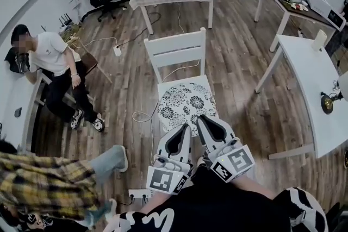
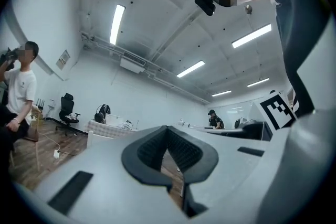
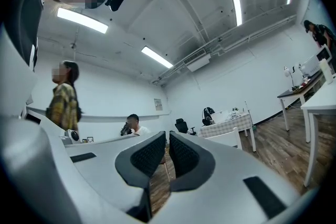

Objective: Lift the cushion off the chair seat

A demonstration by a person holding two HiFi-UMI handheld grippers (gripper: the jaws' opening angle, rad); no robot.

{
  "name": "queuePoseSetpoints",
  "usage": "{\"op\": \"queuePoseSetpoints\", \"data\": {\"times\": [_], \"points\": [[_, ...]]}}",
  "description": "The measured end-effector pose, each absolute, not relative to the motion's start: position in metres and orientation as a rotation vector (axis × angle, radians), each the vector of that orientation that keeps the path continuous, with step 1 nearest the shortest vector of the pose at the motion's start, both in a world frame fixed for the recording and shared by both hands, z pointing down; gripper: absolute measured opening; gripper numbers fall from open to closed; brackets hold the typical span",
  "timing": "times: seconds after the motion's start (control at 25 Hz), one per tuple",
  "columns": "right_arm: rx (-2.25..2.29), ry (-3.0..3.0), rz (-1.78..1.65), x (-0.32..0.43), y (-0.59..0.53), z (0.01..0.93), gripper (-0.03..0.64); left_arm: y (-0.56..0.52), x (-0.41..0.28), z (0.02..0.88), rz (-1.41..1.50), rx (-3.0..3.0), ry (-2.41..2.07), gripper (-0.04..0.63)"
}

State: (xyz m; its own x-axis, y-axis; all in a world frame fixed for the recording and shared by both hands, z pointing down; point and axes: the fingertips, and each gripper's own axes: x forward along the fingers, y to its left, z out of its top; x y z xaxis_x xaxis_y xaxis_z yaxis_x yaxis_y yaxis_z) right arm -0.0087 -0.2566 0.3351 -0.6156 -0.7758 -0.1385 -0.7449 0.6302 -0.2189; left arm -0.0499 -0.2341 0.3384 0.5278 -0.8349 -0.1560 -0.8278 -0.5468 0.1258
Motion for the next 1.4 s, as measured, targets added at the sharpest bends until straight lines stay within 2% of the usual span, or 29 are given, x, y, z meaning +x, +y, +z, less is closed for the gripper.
{"op": "queuePoseSetpoints", "data": {"times": [0.8, 1.4], "points": [[-1.185, 2.678, -0.247, 0.01, -0.352, 0.352, 0.037, -0.326, -0.029, 0.35, -0.312, 2.667, -1.561, 0.0], [-1.195, 2.841, -0.351, -0.017, -0.378, 0.419, 0.037, -0.34, -0.068, 0.38, -0.263, 2.552, -1.637, -0.001]]}}
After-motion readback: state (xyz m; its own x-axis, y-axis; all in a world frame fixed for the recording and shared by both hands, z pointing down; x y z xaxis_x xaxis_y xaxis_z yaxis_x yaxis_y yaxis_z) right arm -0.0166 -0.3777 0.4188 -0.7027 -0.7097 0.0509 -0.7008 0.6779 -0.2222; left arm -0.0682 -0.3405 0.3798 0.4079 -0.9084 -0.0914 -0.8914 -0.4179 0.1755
